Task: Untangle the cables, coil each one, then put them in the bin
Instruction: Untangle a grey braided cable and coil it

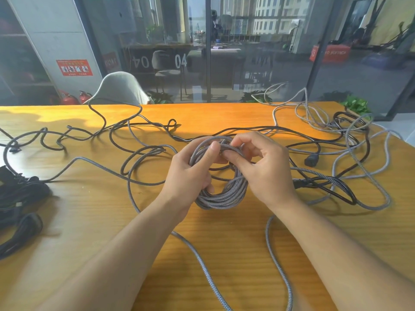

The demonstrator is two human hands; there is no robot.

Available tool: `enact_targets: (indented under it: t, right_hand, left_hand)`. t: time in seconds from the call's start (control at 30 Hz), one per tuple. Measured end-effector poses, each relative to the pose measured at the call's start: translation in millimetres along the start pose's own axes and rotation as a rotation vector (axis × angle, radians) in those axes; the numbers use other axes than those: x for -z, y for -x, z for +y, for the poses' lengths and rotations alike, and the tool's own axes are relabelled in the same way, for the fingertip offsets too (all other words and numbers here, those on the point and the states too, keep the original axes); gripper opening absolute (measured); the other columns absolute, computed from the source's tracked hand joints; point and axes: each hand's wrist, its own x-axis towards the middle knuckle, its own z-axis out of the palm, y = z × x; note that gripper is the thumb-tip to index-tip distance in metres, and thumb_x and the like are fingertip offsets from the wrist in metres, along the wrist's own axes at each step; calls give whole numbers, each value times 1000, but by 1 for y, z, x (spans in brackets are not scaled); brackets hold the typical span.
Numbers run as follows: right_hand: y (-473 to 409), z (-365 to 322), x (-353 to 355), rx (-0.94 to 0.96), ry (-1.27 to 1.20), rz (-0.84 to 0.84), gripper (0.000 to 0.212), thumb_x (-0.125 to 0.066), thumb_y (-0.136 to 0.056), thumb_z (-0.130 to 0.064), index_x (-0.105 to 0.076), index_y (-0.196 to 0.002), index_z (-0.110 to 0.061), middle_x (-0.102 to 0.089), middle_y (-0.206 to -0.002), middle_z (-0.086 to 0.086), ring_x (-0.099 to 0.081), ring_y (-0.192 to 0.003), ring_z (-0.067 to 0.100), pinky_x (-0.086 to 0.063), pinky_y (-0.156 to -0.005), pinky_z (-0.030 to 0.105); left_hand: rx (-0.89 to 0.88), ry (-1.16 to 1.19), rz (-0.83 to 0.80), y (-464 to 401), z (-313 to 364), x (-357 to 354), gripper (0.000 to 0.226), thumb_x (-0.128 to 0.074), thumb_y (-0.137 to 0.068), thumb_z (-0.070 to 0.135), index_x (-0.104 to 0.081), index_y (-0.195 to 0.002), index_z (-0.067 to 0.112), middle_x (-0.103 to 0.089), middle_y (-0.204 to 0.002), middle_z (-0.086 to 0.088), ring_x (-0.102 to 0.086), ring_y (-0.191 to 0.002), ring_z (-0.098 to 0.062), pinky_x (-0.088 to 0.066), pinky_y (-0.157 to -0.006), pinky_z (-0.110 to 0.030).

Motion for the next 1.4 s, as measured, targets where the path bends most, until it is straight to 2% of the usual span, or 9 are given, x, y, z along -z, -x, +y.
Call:
enact_targets:
  t: [0.1, 0.17, 0.27, 0.37, 0.73, 0.87, 1.03, 1.2, 1.4]
  right_hand:
    - [0, -1, 0, -20, -4, -3, 12, -84, -88, -23, -73, -92, -23, -64, -76, -13, -60, -66, 18, -52, -64, 41]
    - [0, -3, 0, -15, 12, 1, 12, -84, -89, -23, -73, -91, -26, -63, -73, -14, -59, -65, 17, -51, -64, 41]
    - [1, -4, -1, -20, 8, 20, 11, -83, -90, -23, -72, -90, -25, -64, -71, -9, -59, -65, 18, -51, -64, 41]
    - [1, -5, -1, -44, -14, 29, 14, -83, -90, -22, -70, -90, -27, -65, -71, -4, -59, -65, 18, -51, -64, 40]
    - [1, -6, 4, -97, -49, -50, 14, -84, -87, -21, -74, -95, -25, -64, -71, -5, -59, -68, 18, -53, -69, 37]
    - [0, -6, 8, -130, -111, -142, 16, -81, -91, -22, -77, -106, -25, -70, -84, -18, -67, -82, 15, -57, -81, 30]
    - [-4, -4, 12, -189, -183, -198, 18, -67, -102, -17, -77, -110, -30, -78, -106, -15, -72, -102, 5, -53, -87, 18]
    - [-8, 2, 18, -253, -212, -286, 28, -74, -96, -13, -74, -120, -27, -77, -112, -10, -71, -106, 10, -59, -93, 30]
    - [-8, 4, 20, -209, -217, -314, 20, -75, -95, -10, -71, -109, -24, -74, -105, -8, -70, -100, 20, -59, -92, 48]
  left_hand:
    - [42, 39, 11, 1, 1, 0, 23, -60, -104, 37, -73, -119, 24, -78, -101, -7, -37, -54, -21, -51, -57, -34]
    - [69, 76, 8, 0, 2, 0, 23, -60, -104, 34, -73, -119, 22, -78, -105, -8, -48, -58, -22, -54, -64, -34]
    - [95, 114, -15, -1, 1, -2, 24, -58, -106, 31, -71, -122, 19, -78, -109, -9, -76, -90, -23, -60, -80, -37]
    - [103, 146, -47, 0, 1, -1, 27, -57, -106, 32, -69, -126, 18, -78, -113, -9, -75, -105, -25, -60, -86, -38]
    - [90, 245, 12, -1, 1, -1, 24, -63, -104, 19, -68, -125, 10, -76, -112, -21, -75, -103, -36, -61, -92, -40]
    - [86, 286, 36, -2, 2, 2, 25, -64, -103, 17, -67, -126, 8, -76, -111, -20, -76, -101, -34, -60, -85, -35]
    - [96, 278, 93, -4, 2, 5, 23, -68, -99, 16, -71, -121, 12, -77, -104, -19, -76, -99, -34, -61, -83, -34]
    - [94, 223, 102, -5, 0, 7, 21, -70, -98, 12, -71, -118, 16, -78, -100, -16, -77, -98, -32, -60, -87, -37]
    - [85, 203, 82, -5, -1, 8, 25, -68, -97, 7, -69, -120, 17, -79, -101, -16, -77, -99, -30, -60, -87, -36]
